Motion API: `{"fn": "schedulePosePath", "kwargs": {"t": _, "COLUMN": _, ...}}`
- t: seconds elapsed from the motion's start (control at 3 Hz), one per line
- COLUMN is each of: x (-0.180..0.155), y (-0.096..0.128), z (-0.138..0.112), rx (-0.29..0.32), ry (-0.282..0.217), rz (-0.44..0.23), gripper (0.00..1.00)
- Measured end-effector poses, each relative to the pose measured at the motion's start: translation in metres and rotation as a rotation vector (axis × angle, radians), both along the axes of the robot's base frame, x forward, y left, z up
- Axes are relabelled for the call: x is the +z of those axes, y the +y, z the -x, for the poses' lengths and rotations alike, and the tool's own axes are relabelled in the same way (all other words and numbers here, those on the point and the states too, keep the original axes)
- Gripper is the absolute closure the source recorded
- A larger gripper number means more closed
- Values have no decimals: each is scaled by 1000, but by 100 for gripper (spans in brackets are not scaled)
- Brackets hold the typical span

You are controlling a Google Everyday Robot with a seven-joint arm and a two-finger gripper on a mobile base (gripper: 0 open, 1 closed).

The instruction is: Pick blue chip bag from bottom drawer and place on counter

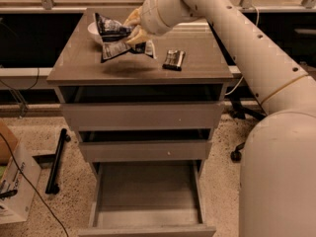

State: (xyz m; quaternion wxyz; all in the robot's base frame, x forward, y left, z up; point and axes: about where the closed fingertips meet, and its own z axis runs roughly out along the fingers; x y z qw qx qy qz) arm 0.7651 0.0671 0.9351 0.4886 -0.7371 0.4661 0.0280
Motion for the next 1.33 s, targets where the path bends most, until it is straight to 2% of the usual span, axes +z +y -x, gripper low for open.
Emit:
{"fn": "schedulePosePath", "kwargs": {"t": 0.33, "x": -23, "y": -13, "z": -21, "rx": -54, "ry": 53, "rz": 30, "gripper": 59}}
{"fn": "schedulePosePath", "kwargs": {"t": 0.67, "x": -29, "y": -12, "z": -25, "rx": -59, "ry": 65, "rz": 35, "gripper": 27}}
{"fn": "schedulePosePath", "kwargs": {"t": 1.0, "x": -32, "y": -11, "z": -25, "rx": -57, "ry": 69, "rz": 36, "gripper": 4}}
{"fn": "schedulePosePath", "kwargs": {"t": 1.33, "x": -33, "y": -9, "z": -25, "rx": -55, "ry": 70, "rz": 36, "gripper": 0}}
